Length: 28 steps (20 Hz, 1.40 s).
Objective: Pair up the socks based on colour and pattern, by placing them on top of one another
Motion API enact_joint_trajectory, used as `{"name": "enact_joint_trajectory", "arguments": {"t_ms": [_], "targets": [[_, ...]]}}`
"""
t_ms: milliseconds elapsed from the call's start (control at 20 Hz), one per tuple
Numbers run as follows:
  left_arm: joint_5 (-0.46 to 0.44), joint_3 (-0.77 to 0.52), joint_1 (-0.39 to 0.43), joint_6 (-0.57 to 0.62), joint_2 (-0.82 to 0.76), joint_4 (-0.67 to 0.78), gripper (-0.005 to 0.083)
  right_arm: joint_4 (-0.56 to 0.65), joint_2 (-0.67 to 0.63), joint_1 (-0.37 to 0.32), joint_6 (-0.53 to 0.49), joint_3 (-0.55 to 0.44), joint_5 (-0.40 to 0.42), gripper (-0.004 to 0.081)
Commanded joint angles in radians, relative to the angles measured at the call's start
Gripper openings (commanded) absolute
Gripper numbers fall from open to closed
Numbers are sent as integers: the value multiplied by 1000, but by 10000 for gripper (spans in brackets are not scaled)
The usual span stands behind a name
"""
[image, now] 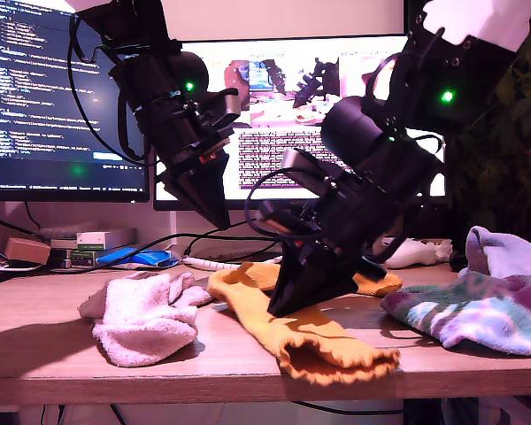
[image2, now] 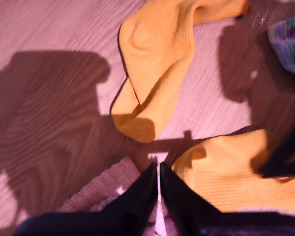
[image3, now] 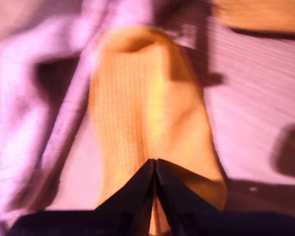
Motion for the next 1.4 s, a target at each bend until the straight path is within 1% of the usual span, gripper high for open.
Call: {"name": "enact_joint_trajectory", "arguments": {"t_ms": [0, 50, 100, 150, 250, 350, 500, 650, 750, 800, 850, 950, 1000, 1100, 1150, 1250, 1350], "targets": [[3, -10, -3, -5, -11, 0, -19, 5, 18, 6, 2, -2, 65, -13], [3, -10, -3, -5, -11, 1, -19, 6, 18, 5, 1, -2, 92, -13], [3, -10, -3, -6, -11, 2, -19, 6, 18, 3, -3, -2, 95, -13], [3, -10, -3, -6, -11, 5, -19, 5, 18, 3, -3, -2, 85, -12], [3, -10, -3, -5, -11, 15, -19, 8, 13, 4, 1, -1, 23, -13], [4, -10, -3, -5, -11, 27, -19, 7, -7, 6, 9, 6, 10, -13], [5, -10, -7, -5, -11, 48, -19, 6, -84, 6, 8, 7, 9, -13], [12, -10, -22, 11, -9, 68, -19, -23, -177, 5, 8, 7, 10, -12], [11, -10, -31, 76, -7, 88, -15, -67, -238, 3, -7, 7, 11, -13], [11, -10, -34, 94, -7, 101, -3, -98, -265, 2, -14, 7, 26, -13], [11, -10, -36, 105, -7, 119, 28, -141, -295, -2, -34, 7, 31, -13], [11, -10, -36, 182, -6, 150, 103, -245, -358, -17, -67, 7, 49, -13], [11, -10, -36, 190, 1, 167, 154, -291, -393, -23, -89, 7, 59, -13], [11, -10, -36, 274, 16, 183, 271, -379, -466, -41, -111, 7, 64, -13], [11, -10, -35, 297, 21, 188, 312, -410, -503, -53, -117, 7, 66, -13], [16, -10, -35, 312, 40, 203, 315, -459, -573, -80, -137, 7, 82, -13], [19, -10, -35, 314, 58, 219, 315, -491, -632, -109, -143, 7, 81, -13]]}}
